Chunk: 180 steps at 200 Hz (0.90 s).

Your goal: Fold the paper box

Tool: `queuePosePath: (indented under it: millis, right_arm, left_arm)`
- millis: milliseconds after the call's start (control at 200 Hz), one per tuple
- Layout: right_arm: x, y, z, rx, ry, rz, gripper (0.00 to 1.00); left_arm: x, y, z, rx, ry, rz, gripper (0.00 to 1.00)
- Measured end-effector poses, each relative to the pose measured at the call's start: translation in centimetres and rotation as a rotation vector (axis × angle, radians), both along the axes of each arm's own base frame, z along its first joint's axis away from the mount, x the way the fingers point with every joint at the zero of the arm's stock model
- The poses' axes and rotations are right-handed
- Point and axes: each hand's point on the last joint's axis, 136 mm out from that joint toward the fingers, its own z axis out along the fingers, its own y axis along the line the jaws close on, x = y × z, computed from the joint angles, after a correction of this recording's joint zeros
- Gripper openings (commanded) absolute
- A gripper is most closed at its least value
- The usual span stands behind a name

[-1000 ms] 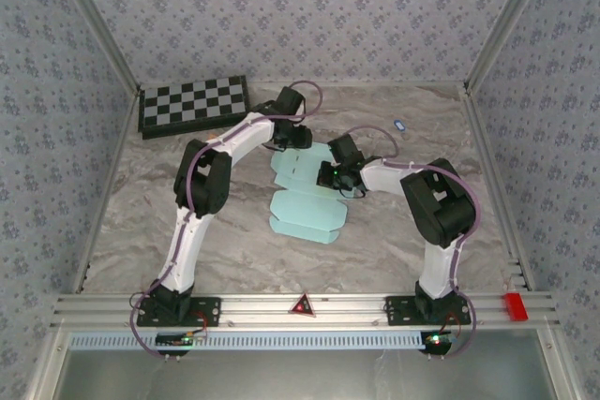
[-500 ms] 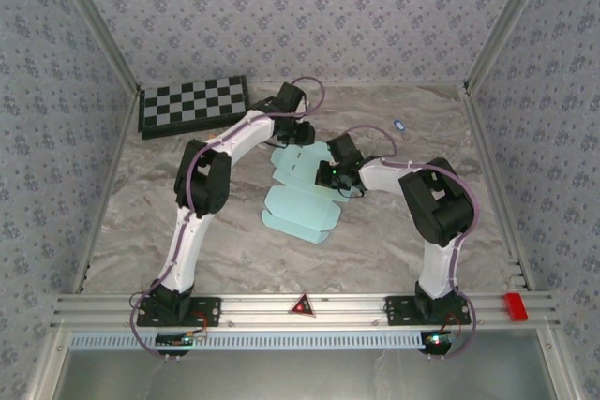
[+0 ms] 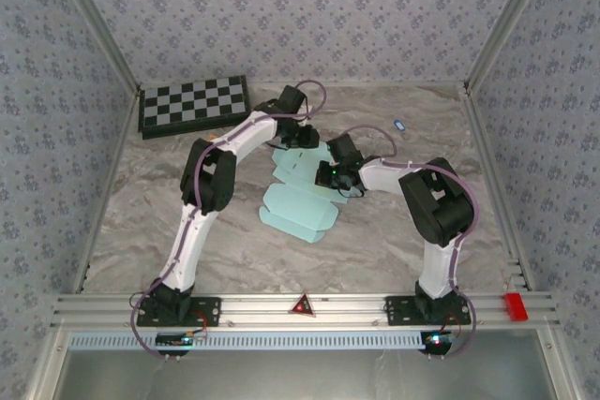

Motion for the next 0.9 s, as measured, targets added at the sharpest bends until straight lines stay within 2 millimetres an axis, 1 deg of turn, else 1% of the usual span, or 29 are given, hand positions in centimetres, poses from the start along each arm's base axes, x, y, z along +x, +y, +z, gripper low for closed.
queuePosePath:
  millis: [280,420,490,590,695,760,835,900]
  right_arm:
    - [0.0,0.0,0.0,-0.003,0.0,0.002,0.04]
    - [0.0,-0.2,0.0,-0.014,-0.007,0.011,0.04]
    - [0.0,-0.2,-0.1,-0.024,-0.011,0.018,0.03]
    - [0.0,-0.3,-0.1,-0.034,-0.018,0.032,0.03]
    - [0.0,-0.4,-0.1,-0.05,-0.022,0.042,0.03]
    - [0.0,-0.5,-0.1,-0.058,-0.026,0.047,0.03]
    - [-0.1,-0.6,-0.1,-0.069,-0.03,0.056,0.03]
    - [-0.1,-0.7,-0.1,-0.077,-0.032,0.06,0.03]
  left_arm:
    - [0.2,0.1,0.3,-0.004,-0.006,0.007,0.42]
    - [-0.8,1.3,0.9,0.031,-0.01,0.032,0.47]
    - [-1.3,2.2,1.9,0.052,-0.031,0.048,0.49]
    - [-2.4,3.9,4.2,0.077,-0.076,0.074,0.51]
    - [-4.0,6.0,6.8,0.094,-0.133,0.111,0.54]
    - [-5.0,7.5,7.9,0.103,-0.159,0.14,0.54]
    - [-6.2,9.2,8.2,0.115,-0.164,0.177,0.55]
    - [-7.2,10.5,7.5,0.125,-0.143,0.205,0.55]
